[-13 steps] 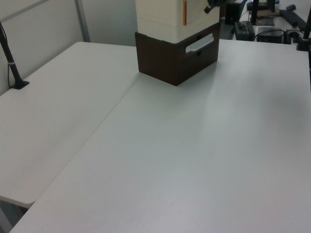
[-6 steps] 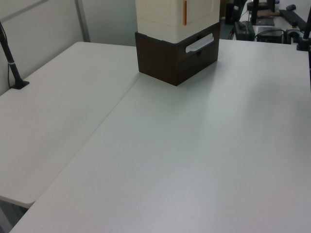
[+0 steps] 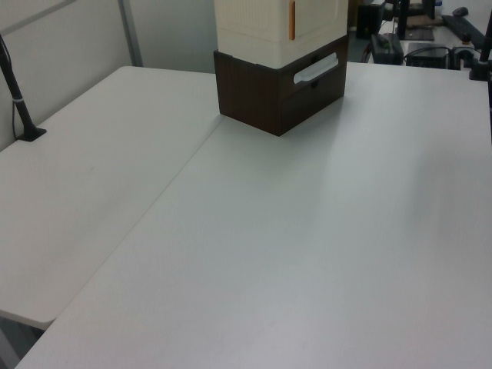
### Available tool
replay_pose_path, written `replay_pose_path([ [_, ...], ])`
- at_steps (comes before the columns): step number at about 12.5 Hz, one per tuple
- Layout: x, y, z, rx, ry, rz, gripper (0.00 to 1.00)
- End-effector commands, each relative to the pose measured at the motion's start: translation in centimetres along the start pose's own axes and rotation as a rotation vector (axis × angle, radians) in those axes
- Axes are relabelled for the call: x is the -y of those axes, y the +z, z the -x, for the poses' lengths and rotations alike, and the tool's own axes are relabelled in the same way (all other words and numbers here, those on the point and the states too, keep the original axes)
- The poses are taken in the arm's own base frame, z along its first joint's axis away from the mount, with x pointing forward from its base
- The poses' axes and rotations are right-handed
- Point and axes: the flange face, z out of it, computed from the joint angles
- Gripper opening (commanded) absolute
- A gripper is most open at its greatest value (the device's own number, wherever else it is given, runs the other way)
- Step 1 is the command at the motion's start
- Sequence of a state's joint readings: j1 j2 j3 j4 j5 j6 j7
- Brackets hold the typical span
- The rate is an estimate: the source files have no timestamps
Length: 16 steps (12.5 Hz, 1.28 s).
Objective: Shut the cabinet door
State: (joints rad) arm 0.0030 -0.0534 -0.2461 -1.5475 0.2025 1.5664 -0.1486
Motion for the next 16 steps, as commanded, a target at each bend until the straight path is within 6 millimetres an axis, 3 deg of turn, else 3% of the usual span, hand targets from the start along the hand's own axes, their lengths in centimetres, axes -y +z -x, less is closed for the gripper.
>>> replay_pose_path([
  [1,5.3,2.1,-0.2,0.049,-0.029,0.069,0.0],
  [5,5.4,3.6,-2.1,0.002,-0.066,0.122,0.0],
  [8,5.5,4.2,-2.4,0.015,-0.144,0.186,0.02],
  [9,5.5,4.0,-2.3,0.014,-0.142,0.186,0.14],
  [10,5.3,3.8,-2.1,0.017,-0.132,0.186,0.73],
  [11,5.2,3.7,-2.0,0.019,-0.127,0.186,1.0],
  [16,5.1,3.7,-2.1,0.02,-0.125,0.186,1.0],
])
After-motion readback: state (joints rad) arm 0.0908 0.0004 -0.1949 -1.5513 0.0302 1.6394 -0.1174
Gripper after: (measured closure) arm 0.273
